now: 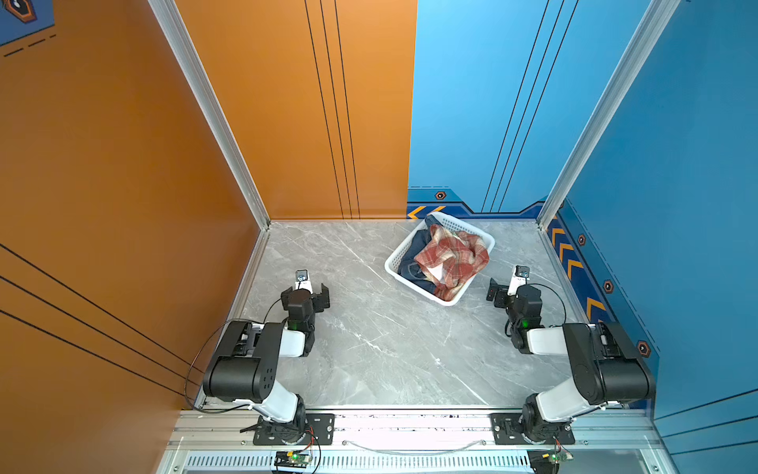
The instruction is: Fold and stack the skirts
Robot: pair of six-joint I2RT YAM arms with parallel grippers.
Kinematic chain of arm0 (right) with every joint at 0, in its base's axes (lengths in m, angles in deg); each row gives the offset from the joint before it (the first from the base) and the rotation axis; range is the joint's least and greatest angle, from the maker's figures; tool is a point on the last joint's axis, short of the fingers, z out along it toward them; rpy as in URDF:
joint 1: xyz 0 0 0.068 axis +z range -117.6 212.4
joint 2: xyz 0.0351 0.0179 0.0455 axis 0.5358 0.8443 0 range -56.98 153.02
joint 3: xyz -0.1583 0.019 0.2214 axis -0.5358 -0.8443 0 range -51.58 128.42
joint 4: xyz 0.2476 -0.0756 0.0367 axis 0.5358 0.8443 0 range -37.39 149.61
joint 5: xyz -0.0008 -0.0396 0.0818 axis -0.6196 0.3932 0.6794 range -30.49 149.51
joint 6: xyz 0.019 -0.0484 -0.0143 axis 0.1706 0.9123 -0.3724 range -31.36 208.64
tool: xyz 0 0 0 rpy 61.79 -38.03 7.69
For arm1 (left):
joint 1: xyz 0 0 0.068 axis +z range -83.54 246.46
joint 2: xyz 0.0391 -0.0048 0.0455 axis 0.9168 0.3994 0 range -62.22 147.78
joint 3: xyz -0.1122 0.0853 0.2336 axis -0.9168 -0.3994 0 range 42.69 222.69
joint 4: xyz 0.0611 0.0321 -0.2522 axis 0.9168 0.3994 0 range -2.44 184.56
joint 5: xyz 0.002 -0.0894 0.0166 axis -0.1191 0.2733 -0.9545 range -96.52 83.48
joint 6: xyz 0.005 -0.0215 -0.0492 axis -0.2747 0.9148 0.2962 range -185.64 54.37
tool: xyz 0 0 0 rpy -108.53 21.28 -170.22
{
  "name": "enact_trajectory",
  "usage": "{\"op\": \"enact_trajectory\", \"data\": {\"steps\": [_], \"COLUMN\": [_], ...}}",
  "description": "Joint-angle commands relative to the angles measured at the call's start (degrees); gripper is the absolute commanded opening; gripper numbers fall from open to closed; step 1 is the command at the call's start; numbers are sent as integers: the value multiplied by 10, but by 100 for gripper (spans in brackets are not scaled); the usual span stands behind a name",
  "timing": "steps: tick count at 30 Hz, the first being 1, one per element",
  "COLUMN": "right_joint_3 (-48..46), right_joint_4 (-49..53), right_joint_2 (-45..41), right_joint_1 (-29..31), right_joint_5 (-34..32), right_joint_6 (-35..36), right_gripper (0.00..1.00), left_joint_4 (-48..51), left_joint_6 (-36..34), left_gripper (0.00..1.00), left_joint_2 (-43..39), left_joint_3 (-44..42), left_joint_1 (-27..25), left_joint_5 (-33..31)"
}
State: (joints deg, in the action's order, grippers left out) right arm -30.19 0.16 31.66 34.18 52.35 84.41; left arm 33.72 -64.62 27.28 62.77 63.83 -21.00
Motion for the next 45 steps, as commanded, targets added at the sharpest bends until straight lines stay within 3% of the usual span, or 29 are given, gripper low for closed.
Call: {"op": "enact_trajectory", "data": {"steps": [1, 17, 31, 36, 39, 41, 45], "right_joint_3": [1, 2, 2, -32, -69, -79, -57], "right_joint_4": [7, 8, 8, -56, -111, -101, 96], "right_joint_2": [0, 0, 0, -5, -25, -61, -208], "right_joint_1": [0, 0, 1, 27, 35, 39, 42], "right_joint_5": [-1, -1, -3, -63, -94, -123, -175], "right_joint_6": [7, 7, 8, 21, 20, 17, -27], "right_gripper": [100, 100, 100, 100, 100, 100, 100], "left_joint_4": [-4, 8, 12, 14, 77, 188, 322], "left_joint_6": [-7, -15, -20, -19, -13, -11, 17], "left_gripper": [98, 98, 98, 98, 98, 98, 98], "left_joint_2": [0, 2, 2, 0, -22, -49, -99], "left_joint_3": [10, 15, 19, 20, 43, 92, 158], "left_joint_1": [2, 14, -3, -3, -8, -17, -34], "left_joint_5": [6, 74, 40, 37, 6, -36, -91]}}
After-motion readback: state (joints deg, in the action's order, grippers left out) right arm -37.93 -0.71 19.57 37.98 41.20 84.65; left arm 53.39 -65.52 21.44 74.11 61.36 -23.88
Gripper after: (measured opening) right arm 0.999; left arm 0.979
